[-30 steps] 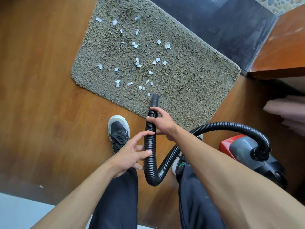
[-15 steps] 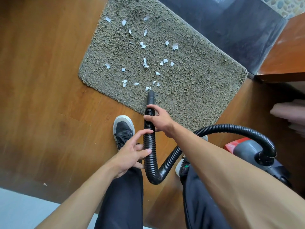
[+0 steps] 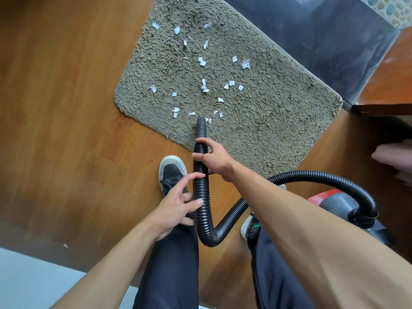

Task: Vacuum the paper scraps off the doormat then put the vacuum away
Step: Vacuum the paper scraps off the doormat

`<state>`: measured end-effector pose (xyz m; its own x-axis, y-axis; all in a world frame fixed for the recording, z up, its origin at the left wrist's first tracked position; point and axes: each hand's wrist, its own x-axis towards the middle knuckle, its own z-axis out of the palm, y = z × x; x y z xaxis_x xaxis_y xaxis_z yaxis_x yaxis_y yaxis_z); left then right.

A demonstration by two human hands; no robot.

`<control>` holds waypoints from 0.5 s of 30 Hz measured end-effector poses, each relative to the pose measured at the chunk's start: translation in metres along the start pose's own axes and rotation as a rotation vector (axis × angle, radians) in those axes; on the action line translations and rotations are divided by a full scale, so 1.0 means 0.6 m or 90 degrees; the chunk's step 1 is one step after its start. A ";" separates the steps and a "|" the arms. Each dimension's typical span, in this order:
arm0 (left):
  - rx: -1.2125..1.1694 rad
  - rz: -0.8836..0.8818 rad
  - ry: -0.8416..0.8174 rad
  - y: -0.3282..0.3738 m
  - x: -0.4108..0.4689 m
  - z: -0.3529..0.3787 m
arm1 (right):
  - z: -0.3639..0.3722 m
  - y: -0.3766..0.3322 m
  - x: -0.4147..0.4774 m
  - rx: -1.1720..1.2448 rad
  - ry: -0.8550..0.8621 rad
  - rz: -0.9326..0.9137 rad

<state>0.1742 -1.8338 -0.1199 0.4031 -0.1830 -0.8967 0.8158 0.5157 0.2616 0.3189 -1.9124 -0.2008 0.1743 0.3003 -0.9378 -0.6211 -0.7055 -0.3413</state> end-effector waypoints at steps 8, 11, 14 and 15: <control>0.022 -0.013 -0.024 0.008 0.016 0.030 | -0.039 0.017 -0.010 0.024 0.030 0.015; 0.039 -0.014 -0.035 0.014 0.020 0.038 | -0.050 0.022 -0.015 0.049 0.046 0.015; 0.054 -0.010 -0.040 0.023 0.024 0.040 | -0.056 0.024 -0.015 0.073 0.063 -0.001; 0.057 -0.008 -0.040 0.026 0.025 0.039 | -0.055 0.023 -0.014 0.076 0.068 -0.009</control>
<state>0.2028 -1.8481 -0.1211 0.4160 -0.2421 -0.8765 0.8532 0.4374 0.2842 0.3344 -1.9459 -0.1996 0.2597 0.2355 -0.9365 -0.7035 -0.6182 -0.3505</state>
